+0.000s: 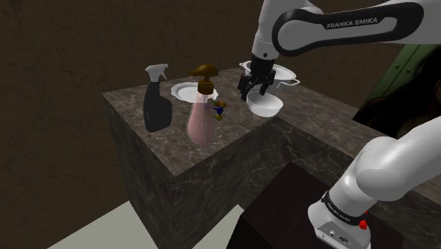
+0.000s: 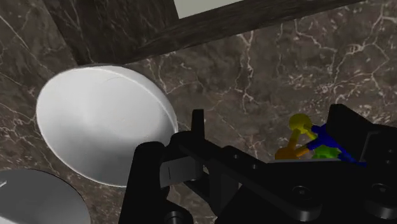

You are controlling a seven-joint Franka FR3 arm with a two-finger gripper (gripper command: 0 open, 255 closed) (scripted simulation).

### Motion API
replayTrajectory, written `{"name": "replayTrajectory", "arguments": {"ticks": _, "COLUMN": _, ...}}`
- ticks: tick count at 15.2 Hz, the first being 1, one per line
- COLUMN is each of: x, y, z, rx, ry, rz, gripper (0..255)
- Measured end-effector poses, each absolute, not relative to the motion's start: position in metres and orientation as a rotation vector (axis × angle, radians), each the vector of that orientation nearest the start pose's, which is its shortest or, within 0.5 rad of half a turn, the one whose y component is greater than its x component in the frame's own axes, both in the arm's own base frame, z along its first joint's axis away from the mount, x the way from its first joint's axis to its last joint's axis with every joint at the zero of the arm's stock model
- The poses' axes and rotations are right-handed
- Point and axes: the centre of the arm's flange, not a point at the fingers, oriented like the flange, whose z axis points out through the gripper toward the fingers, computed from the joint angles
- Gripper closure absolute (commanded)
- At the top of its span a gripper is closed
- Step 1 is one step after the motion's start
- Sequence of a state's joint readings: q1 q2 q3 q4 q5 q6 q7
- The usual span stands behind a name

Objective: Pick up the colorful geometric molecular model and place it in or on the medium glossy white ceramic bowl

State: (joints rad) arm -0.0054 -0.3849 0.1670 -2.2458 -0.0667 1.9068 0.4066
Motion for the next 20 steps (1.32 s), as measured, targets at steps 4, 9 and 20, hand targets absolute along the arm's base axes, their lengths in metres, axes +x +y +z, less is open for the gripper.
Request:
{"name": "replayTrajectory", "arguments": {"ticks": 4, "x": 0.483, "y": 0.092, "z": 0.496, "rx": -3.25, "ry": 0.424, "rz": -0.157, "gripper": 0}}
{"name": "replayTrajectory", "arguments": {"ticks": 9, "x": 0.536, "y": 0.117, "z": 0.467, "rx": -3.277, "ry": 0.481, "rz": -0.204, "gripper": 0}}
{"name": "replayTrajectory", "arguments": {"ticks": 20, "x": 0.552, "y": 0.111, "z": 0.425, "rx": -3.282, "ry": 0.494, "rz": -0.214, "gripper": 0}}
